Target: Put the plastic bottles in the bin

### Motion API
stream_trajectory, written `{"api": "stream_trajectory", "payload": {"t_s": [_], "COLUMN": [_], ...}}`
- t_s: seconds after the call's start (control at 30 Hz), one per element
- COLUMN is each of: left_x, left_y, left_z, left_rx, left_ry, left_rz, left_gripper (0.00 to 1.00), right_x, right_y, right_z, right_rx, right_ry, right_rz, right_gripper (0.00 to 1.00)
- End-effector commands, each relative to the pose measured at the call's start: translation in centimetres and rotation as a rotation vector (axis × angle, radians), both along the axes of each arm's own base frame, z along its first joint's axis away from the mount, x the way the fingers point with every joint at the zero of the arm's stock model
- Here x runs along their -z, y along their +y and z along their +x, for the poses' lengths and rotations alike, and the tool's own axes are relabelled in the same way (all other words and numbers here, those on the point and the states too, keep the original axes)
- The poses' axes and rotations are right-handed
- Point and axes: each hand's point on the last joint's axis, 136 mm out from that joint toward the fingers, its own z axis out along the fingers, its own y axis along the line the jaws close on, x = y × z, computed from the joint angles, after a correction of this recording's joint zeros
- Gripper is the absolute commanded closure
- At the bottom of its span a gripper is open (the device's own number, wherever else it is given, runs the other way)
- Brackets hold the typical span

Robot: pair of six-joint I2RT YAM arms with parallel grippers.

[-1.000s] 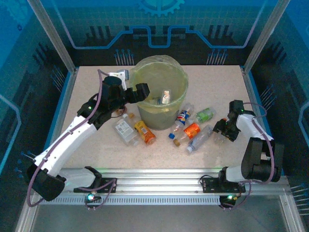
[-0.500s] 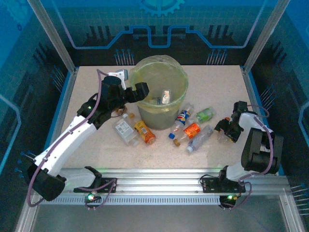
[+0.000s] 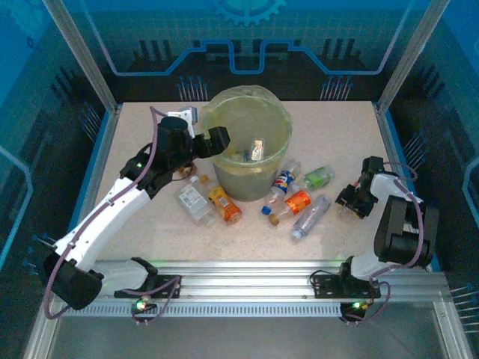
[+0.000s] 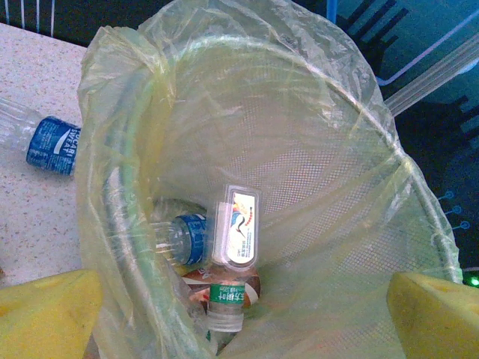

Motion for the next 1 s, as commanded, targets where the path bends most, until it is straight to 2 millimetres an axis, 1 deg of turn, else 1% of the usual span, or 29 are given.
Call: {"api": "stream_trajectory", "payload": {"t_s": [0.0,0.1,0.13,0.23,0.37,0.57,0.67,0.77,0.87,0.97], "left_x": [1.0,1.0,1.0,1.1,1.2,1.5,1.5,1.3,1.3,1.3], "left_y": [0.0,0.0,-0.1,-0.1,-0.1,0.1,0.3,0.5,0.8,1.2], "left_z": [0.3,0.3,0.3,0.4,0.4,0.2,0.1,-0.1,-0.3,-0.5], "left_rx": [-0.004,-0.003,-0.003,-0.002,0.0,-0.005,-0.009,-0.014,-0.023,-0.035], "left_ry": [0.029,0.031,0.032,0.033,0.037,0.041,0.041,0.036,0.034,0.032], "left_rz": [-0.014,-0.018,-0.02,-0.021,-0.022,-0.022,-0.023,-0.027,-0.028,-0.032], "left_gripper": [0.01,0.01,0.01,0.01,0.01,0.01,0.01,0.01,0.01,0.01], "right_x": [-2.7,-3.9,-5.1,-7.4,-11.3,-18.4,-21.8,-25.1,-28.5,-31.6], "right_y": [-0.6,-0.6,-0.8,-0.3,1.2,5.3,7.7,10.5,13.7,17.4], "right_z": [0.5,0.1,0.7,0.7,1.2,2.2,2.9,3.8,4.9,5.9], "right_rx": [0.009,0.005,0.004,-0.015,-0.078,-0.225,-0.299,-0.38,-0.475,-0.582], "right_ry": [-0.054,-0.07,-0.103,-0.148,-0.243,-0.405,-0.487,-0.569,-0.655,-0.725], "right_rz": [-0.03,-0.045,-0.058,-0.078,-0.097,-0.132,-0.138,-0.121,-0.099,-0.076], "right_gripper": [0.52,0.53,0.54,0.55,0.56,0.57,0.57,0.58,0.58,0.58]}}
